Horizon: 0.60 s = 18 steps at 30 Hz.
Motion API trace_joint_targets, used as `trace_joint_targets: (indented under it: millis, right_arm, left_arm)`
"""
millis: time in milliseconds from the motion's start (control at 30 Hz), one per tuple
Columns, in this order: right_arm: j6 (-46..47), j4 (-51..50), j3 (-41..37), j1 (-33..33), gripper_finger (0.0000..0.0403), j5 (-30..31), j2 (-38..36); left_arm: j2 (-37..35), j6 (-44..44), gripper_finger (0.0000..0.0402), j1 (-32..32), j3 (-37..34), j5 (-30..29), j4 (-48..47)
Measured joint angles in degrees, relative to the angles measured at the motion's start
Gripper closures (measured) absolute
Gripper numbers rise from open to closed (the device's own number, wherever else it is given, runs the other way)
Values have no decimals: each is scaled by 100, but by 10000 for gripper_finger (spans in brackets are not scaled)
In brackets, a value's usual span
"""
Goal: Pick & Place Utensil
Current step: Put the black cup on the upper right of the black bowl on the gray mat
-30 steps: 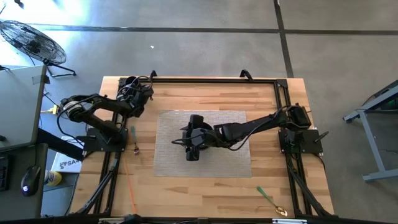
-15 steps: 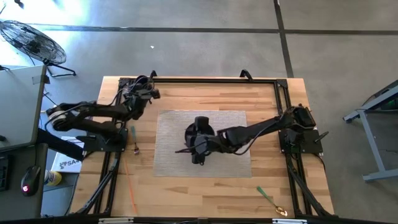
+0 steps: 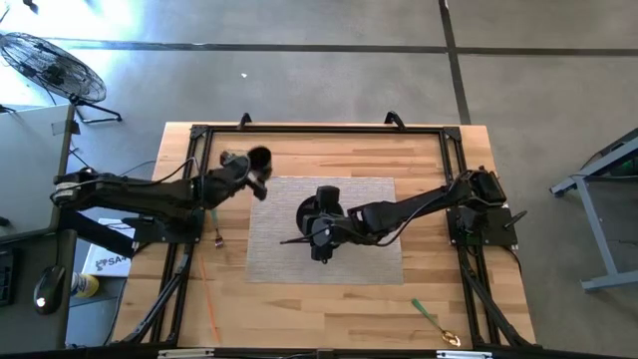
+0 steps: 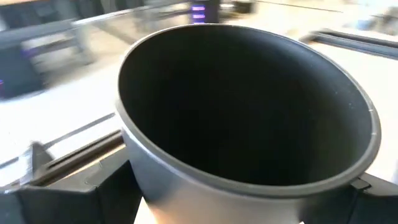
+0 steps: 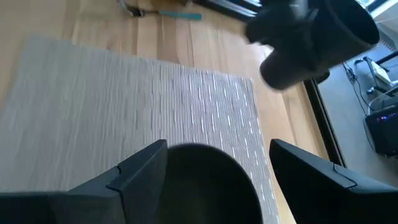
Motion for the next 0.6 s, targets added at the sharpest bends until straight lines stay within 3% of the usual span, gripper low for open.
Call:
trace_joint_targets:
  millis: [233, 367, 500, 600]
  right_arm:
    - [-18, 434, 0, -80, 125, -331, 11]
    - [-222, 929, 0, -105, 119, -660, 216]
    - [-347, 1108, -9, -142, 100, -759, 388]
    - [-384, 1364, -4, -202, 83, -779, 402]
  left_arm:
    - [-288, 89, 74, -1413, -2, 224, -843]
    - [-269, 86, 74, -2003, -2, 263, -819]
    - [-257, -523, 74, -2612, -21, 291, -1262]
    - [-257, -817, 74, -3046, -224, 88, -995]
